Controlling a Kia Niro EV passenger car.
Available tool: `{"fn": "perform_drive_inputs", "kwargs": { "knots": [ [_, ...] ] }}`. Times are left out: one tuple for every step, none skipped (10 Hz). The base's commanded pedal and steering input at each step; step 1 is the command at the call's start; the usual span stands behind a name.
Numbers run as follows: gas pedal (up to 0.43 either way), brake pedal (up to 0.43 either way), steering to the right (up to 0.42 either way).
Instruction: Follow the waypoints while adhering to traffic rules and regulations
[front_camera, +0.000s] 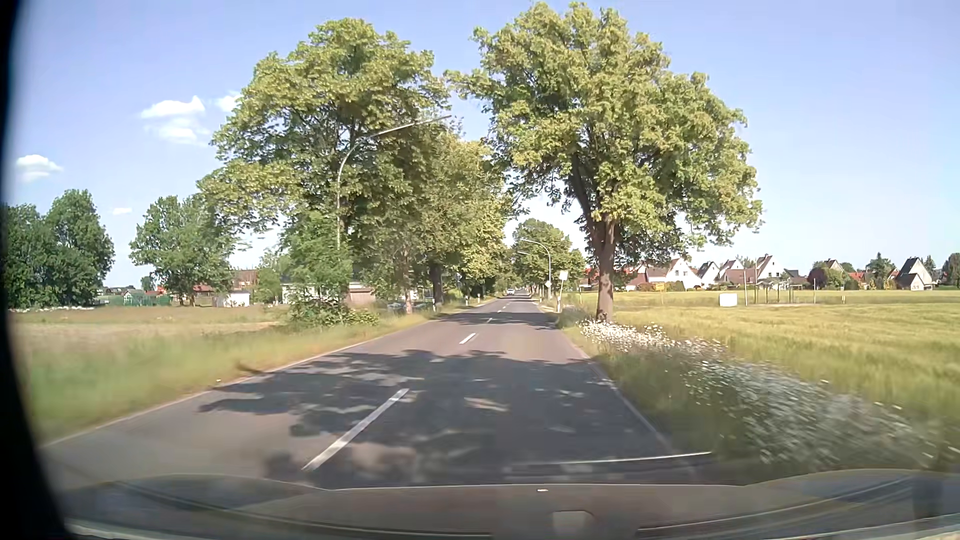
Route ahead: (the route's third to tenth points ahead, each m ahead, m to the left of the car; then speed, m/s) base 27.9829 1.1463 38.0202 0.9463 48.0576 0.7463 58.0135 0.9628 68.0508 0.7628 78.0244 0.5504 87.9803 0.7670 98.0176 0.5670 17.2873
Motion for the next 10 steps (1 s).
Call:
{"fn": "perform_drive_inputs", "kwargs": {
  "knots": [
    [0.150,0.006,0.003],
    [0.150,0.006,0.003],
    [0.157,0.006,0.003],
    [0.157,0.006,0.003],
    [0.157,0.006,0.002],
    [0.189,0.006,0.002],
    [0.228,0.006,0.002],
    [0.228,0.006,0.002],
    [0.228,0.006,0.001],
    [0.228,0.006,0.002]
  ]
}}
